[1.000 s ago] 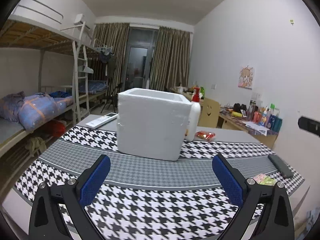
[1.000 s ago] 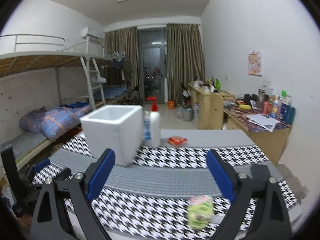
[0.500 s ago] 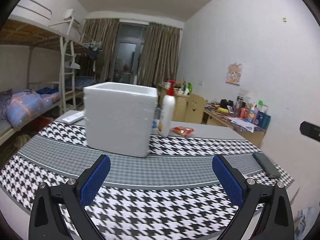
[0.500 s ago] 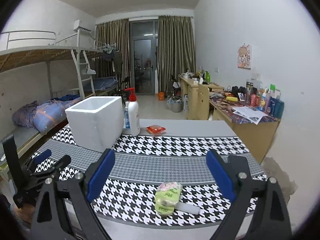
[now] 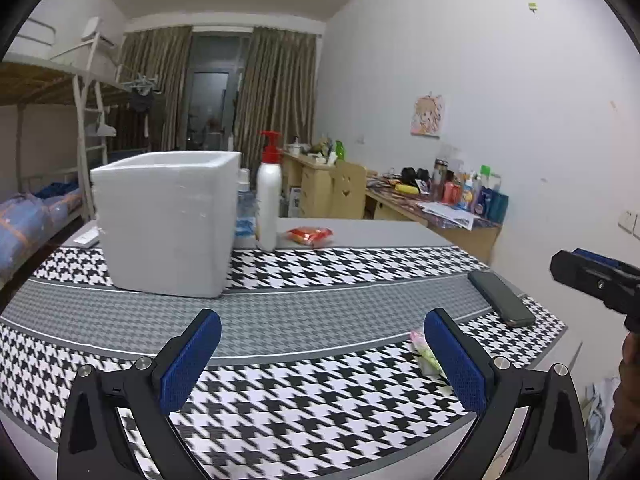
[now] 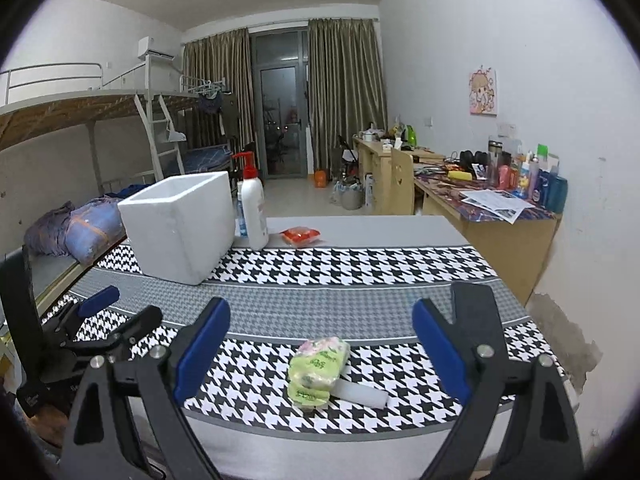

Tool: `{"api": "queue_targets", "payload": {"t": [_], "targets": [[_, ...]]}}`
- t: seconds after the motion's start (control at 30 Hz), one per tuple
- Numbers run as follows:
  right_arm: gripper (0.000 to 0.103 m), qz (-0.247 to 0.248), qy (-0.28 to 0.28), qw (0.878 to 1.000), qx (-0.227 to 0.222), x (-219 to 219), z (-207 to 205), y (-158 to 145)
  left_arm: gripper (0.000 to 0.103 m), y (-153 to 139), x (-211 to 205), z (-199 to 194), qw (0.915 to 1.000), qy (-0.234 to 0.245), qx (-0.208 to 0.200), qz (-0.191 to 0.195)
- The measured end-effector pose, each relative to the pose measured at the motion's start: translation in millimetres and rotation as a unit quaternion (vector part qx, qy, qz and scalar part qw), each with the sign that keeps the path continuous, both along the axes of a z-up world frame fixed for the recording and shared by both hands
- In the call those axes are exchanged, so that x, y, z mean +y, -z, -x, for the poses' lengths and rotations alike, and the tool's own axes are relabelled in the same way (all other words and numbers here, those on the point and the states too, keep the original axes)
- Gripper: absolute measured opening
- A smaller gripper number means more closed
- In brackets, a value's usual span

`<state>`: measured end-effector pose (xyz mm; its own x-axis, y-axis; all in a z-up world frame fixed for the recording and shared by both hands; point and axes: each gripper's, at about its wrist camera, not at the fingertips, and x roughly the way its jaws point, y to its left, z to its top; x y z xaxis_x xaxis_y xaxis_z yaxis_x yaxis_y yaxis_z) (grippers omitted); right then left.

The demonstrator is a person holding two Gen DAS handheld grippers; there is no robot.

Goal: Organize soft objects
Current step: 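Withdraw both open tools from the box toward the green packet on the table, then close the left gripper on the green-and-pink packet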

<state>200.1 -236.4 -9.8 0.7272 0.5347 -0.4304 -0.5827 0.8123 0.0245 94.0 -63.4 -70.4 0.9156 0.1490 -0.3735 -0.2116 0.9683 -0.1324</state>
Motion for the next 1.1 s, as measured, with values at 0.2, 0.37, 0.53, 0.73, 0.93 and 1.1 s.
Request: {"api": "queue_targets", "payload": {"t": [0.2, 0.37, 0.53, 0.73, 0.93, 1.1], "targets": [[0.095, -0.002, 0.012, 1.0, 0.008, -11, -4, 6, 0.102, -2, -15, -16, 0.9997, 0.021, -0.013, 0.006], [0.095, 0.003, 0.018, 1.0, 0.008, -22, -8, 9, 0.102, 6, -25, -28, 0.9994, 0.035, 0.001, 0.008], [0.095, 0.003, 0.022, 0.999, 0.028, -26, -18, 23, 0.102, 11, -37, -37, 0.9985, 0.052, 0.017, 0.007], [0.095, 0.003, 0.019, 0.999, 0.041, -28, -26, 35, 0.102, 16, -45, -49, 0.997, 0.066, 0.039, 0.003], [0.095, 0.018, 0.011, 0.999, 0.047, -26, -35, 50, 0.102, 17, -47, -61, 0.9957, 0.076, 0.052, 0.008], [0.095, 0.034, 0.009, 0.999, 0.039, -24, -36, 57, 0.102, 21, -48, -71, 0.994, 0.085, 0.068, 0.013]]}}
